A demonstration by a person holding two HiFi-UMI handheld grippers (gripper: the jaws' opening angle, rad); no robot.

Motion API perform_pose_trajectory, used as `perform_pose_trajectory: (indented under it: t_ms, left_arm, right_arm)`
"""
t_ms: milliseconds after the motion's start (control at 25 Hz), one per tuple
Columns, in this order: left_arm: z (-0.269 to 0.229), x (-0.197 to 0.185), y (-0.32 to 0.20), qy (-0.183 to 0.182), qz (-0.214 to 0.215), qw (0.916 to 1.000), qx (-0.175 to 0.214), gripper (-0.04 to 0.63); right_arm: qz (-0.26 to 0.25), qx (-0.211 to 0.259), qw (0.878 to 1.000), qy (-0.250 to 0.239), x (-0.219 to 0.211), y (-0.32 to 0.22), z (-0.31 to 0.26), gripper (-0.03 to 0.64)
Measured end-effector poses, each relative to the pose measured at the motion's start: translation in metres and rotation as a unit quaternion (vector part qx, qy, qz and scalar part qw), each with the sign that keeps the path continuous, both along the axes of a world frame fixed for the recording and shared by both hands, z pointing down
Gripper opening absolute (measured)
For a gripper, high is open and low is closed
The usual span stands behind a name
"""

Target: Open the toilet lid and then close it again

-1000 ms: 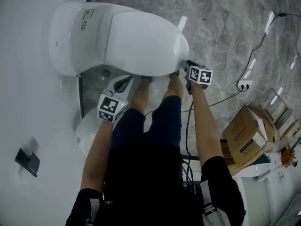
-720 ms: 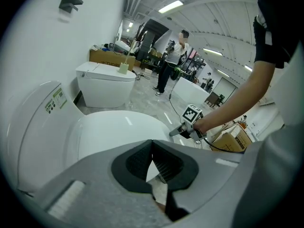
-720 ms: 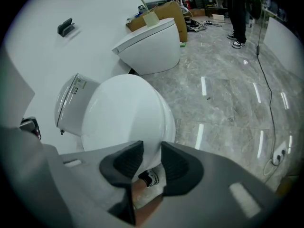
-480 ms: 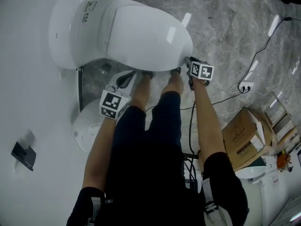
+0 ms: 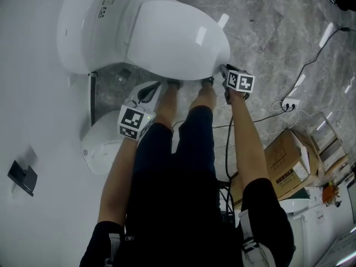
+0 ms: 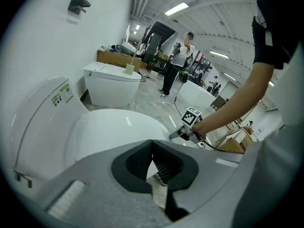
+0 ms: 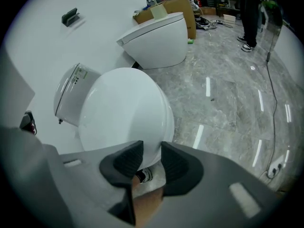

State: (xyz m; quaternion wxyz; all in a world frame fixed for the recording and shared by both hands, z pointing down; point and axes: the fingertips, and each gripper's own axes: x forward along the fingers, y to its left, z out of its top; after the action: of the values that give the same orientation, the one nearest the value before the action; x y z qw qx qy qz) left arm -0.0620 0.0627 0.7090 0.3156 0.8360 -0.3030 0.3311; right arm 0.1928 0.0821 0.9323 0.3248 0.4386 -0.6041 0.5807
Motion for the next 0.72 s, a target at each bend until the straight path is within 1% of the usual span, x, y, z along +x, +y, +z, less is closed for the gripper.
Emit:
perform_pose_trajectory:
  t_ms: [120, 280, 400, 480, 600, 720]
  left_arm:
    - [-0.008, 0.007, 0.002, 0.008, -0.002, 1.0000, 0.001, 0.011]
    - [-0.031, 0.020, 0.001, 0.018, -0.002, 0.9998, 0.006, 0.011]
    - [-0.053, 0.034, -0.010, 0.030, 0.001, 0.9993, 0.020, 0.011]
    - [-0.069, 0.036, -0.018, 0.035, -0.001, 0.9988, 0.032, 0.011]
    - [-0.090, 0.033, -0.027, 0.043, -0.010, 0.9979, 0.047, 0.011]
    - [-0.109, 0.034, -0.031, 0.047, -0.015, 0.9971, 0.058, 0.011]
  right_arm:
    - [-0.032, 0.012, 0.999, 0.005, -0.002, 0.001, -0.011, 0.124]
    - [-0.080, 0.050, 0.995, -0.016, -0.014, -0.001, -0.053, 0.107]
    - [-0.128, 0.078, 0.988, -0.027, -0.016, -0.006, -0.094, 0.058]
    - [-0.156, 0.091, 0.983, -0.033, -0.023, -0.006, -0.120, 0.027]
    - [-0.181, 0.109, 0.976, -0.048, -0.033, -0.008, -0.157, 0.003]
    - [-0.196, 0.131, 0.970, -0.060, -0.041, -0.015, -0.197, 0.003]
